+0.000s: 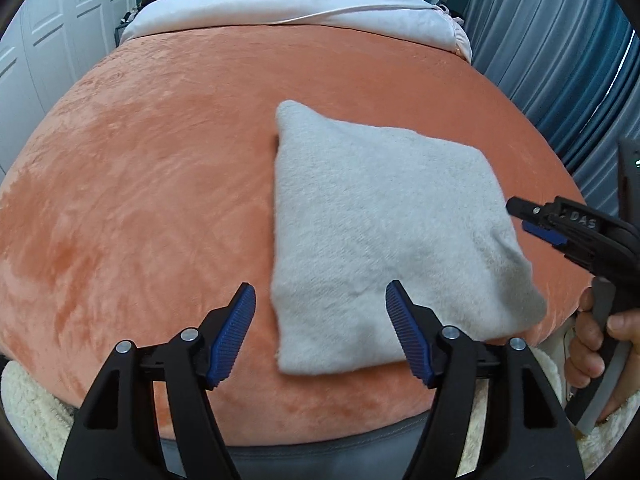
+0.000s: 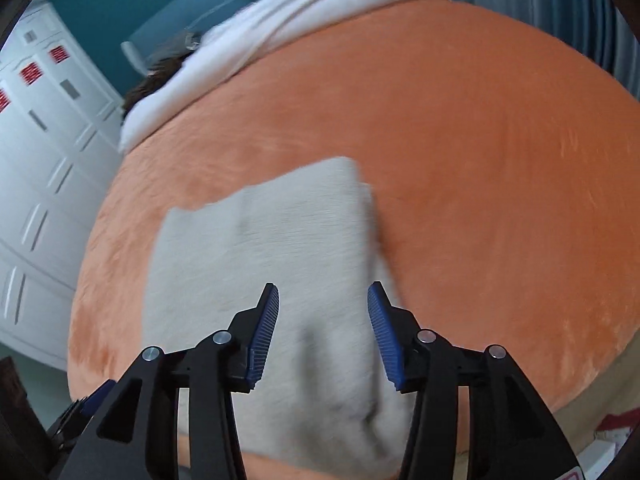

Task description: Fold small clothes

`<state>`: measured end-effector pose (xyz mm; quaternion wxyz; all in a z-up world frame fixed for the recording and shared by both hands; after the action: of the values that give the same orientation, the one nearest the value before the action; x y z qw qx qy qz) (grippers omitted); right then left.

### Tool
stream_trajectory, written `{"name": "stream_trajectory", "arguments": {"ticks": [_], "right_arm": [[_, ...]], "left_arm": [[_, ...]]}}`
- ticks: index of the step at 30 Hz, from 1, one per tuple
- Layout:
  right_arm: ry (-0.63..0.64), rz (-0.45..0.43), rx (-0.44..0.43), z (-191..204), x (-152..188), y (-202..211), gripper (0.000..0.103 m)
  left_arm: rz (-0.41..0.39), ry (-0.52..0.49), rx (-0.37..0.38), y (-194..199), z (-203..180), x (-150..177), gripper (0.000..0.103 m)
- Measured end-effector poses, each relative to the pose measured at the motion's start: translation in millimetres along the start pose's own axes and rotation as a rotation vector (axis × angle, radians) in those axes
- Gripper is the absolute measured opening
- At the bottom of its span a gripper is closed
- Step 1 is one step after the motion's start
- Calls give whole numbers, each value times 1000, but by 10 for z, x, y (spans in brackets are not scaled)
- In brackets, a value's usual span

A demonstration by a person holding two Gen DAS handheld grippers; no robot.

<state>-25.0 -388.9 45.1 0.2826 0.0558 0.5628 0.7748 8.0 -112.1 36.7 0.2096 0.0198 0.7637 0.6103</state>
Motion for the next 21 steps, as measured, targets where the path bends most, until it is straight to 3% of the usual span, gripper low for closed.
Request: {"name": "stream_trajectory", "arguments": {"ticks": [3, 4, 5, 6, 9, 11, 13, 15, 16, 19, 21], "right_arm": [[-19, 73, -26, -138, -160, -293, 47], [0, 92, -29, -123, -190, -376, 37], [33, 97, -9, -85, -231, -436, 15], [62, 85, 7, 4, -262, -420, 14], [122, -38, -98, 173, -348, 12, 12], [139, -108, -123, 211, -359, 229, 12], [129, -83, -92, 94, -367, 56, 12], [101, 55, 30, -49, -393, -507, 12], [76, 118, 40, -139, -377, -756, 14], [2, 46, -65, -212, -358, -508, 15], [6, -42, -78, -131, -276, -143, 15]], "left_arm": [[19, -3, -10, -139, -93, -112, 65], [31, -3, -19, -192, -111, -138, 65], [41, -3, -27, -240, -128, -161, 65], [52, -2, -35, -279, -134, -179, 65], [61, 4, -47, -333, -123, -200, 65], [64, 0, -54, -372, -121, -206, 67], [67, 2, -62, -417, -119, -204, 67], [80, 0, -69, -488, -130, -204, 70], [85, -4, -70, -514, -145, -199, 71], [76, -18, -98, -524, -184, -170, 72], [80, -8, -91, -525, -170, -163, 72]]}}
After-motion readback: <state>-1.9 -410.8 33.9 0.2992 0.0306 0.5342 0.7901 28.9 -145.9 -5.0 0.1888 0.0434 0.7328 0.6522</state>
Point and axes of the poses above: each gripper's, at about its wrist camera, not at the fingertips, and y roughly against the way its jaws point, z to its left, x to its underside, the point moved 1 cm from there along -y, roughly the way its jaws point, and after that the axes turned 15 degrees about z, right-handed, at the moved point
